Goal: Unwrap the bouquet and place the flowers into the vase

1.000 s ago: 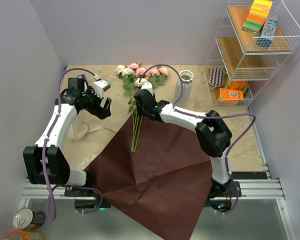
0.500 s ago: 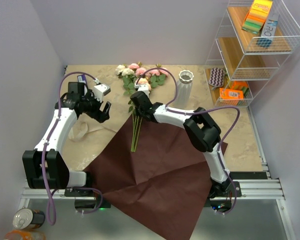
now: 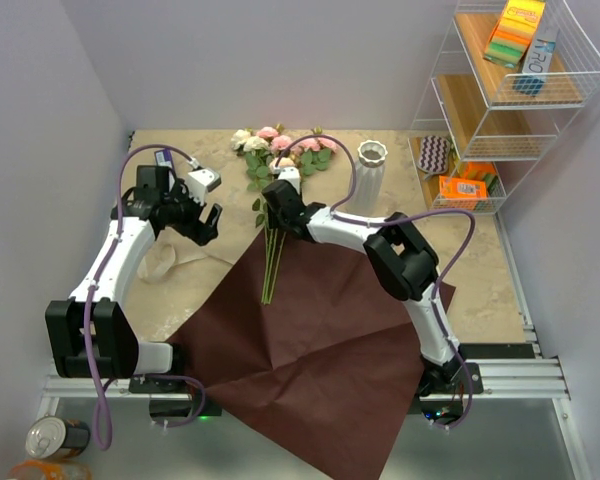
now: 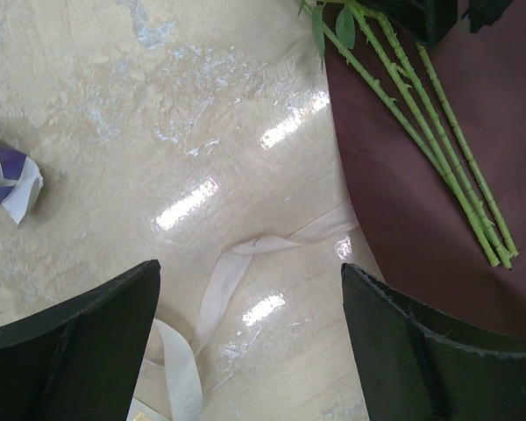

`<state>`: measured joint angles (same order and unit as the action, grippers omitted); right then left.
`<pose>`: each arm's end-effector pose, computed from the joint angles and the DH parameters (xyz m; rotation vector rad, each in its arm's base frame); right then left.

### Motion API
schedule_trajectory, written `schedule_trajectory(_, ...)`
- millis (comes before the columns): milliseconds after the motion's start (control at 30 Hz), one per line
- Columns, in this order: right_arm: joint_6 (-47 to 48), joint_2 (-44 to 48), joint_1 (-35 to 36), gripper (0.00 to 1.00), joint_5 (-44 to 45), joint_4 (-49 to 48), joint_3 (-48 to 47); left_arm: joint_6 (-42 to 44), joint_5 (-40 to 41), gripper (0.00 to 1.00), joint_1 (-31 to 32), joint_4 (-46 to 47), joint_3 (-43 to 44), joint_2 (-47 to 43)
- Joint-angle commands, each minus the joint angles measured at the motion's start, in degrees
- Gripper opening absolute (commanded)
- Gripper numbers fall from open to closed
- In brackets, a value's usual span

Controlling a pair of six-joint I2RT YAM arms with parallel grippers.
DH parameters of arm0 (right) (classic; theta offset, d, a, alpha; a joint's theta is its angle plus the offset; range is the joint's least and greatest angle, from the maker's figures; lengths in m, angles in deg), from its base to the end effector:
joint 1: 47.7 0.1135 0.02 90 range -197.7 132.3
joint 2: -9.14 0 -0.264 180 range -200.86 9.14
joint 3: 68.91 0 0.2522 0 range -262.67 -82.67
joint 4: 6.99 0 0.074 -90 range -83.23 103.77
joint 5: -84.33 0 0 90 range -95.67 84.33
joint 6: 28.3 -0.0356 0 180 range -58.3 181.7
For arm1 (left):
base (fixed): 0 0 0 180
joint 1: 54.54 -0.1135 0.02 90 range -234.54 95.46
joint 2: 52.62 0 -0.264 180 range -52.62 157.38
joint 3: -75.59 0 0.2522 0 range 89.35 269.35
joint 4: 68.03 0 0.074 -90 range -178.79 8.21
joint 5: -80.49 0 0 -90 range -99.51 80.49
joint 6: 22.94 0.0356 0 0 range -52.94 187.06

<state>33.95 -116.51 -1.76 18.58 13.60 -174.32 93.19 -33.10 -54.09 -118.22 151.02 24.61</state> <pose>0.3520 0.3427 0.1712 -0.1347 2.2147 0.2262 0.2793 -0.0164 0.2790 0.7176 2.2894 -0.3041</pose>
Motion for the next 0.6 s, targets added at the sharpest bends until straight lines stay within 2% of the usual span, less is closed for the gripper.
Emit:
schedule_trajectory(0, -1.69, -2.14, -0.41, 0.51, -0.43, -0.68, -2.91, 0.33, -0.14, 0.88, -0.18, 2.41, -0.67, -0.85)
schedule_trajectory(133, -2.13, -2.32, -0.58, 0.47, -0.69, -1.12, -2.39, 0.33, -0.14, 0.88, -0.18, 2.5, -0.67, -1.21)
schedule_trajectory(333, -2.66, 0.12, -0.58, 0.22, -0.26, -2.61, -0.29, 0.33, -0.14, 0.88, -0.1, 2.59, -1.02, -1.73)
schedule_trajectory(567, -1.52, 7.41, -0.58, 0.07, 2.03, -3.49, 4.55, -0.2, -0.05, 0.88, -0.1, 2.94, -1.9, -2.26)
